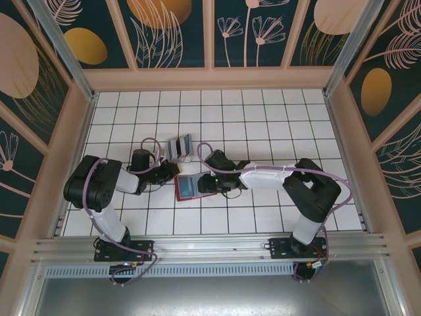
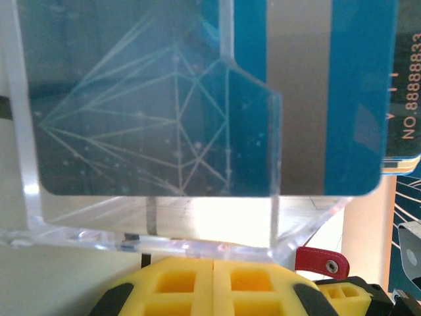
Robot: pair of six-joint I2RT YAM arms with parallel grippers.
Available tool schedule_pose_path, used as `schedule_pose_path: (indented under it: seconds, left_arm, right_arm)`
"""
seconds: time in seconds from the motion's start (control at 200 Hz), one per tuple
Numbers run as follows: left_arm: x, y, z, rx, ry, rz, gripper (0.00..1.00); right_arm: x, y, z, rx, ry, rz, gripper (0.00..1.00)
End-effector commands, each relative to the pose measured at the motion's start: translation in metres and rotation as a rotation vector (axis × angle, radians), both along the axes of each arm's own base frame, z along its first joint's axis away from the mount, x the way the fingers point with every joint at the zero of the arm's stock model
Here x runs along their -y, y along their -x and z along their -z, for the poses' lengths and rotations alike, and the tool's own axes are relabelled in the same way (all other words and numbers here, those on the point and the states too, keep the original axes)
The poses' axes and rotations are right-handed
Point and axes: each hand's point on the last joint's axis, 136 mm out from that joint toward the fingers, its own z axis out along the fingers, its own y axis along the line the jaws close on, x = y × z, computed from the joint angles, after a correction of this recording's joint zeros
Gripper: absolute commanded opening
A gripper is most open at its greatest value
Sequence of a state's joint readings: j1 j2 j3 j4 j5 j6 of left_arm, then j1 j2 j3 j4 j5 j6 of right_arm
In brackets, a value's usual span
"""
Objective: Put the credit cards into the card holder
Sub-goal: Flip over the card slot in the card holder.
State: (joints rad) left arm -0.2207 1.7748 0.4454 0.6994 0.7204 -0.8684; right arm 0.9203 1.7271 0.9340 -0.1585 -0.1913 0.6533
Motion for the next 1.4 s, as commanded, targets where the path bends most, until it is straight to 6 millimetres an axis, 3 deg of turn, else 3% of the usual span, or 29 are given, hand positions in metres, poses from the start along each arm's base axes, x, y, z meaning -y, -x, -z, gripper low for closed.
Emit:
schedule_pose_path:
  seconds: [0.0,0.115,0.33,0.561,0.851,1.116,1.396]
  left_arm:
    - [-0.029,0.048,0.073,-0.276,-0.182,-0.076,0.00]
    - [-0.028,0.050,0.076,-0.287,-0.180,-0.069,0.00]
    - [-0.028,0.053,0.078,-0.291,-0.178,-0.067,0.00]
    - [-0.028,0.054,0.078,-0.293,-0.173,-0.071,0.00]
    - [-0.029,0.053,0.077,-0.286,-0.176,-0.079,0.00]
    - [-0.030,0.054,0.077,-0.287,-0.176,-0.081,0.00]
    - [-0.028,0.055,0.076,-0.291,-0.162,-0.076,0.00]
  right_arm:
    - [-0.011,0.000,-0.003,0.011,-0.009,-0.040,0.45]
    - [-0.013,0.000,-0.002,0.013,-0.018,-0.046,0.38]
    - [-0.021,0.001,-0.002,-0.006,-0.052,-0.050,0.33]
    - [-0.029,0.005,-0.007,-0.017,-0.120,-0.077,0.38]
    - [-0.053,0.010,-0.041,-0.131,-0.466,-0.095,0.44]
    - [-0.068,0.011,-0.063,-0.103,-0.561,-0.160,0.42]
    - [-0.075,0.017,-0.045,-0.123,-0.513,-0.200,0.38]
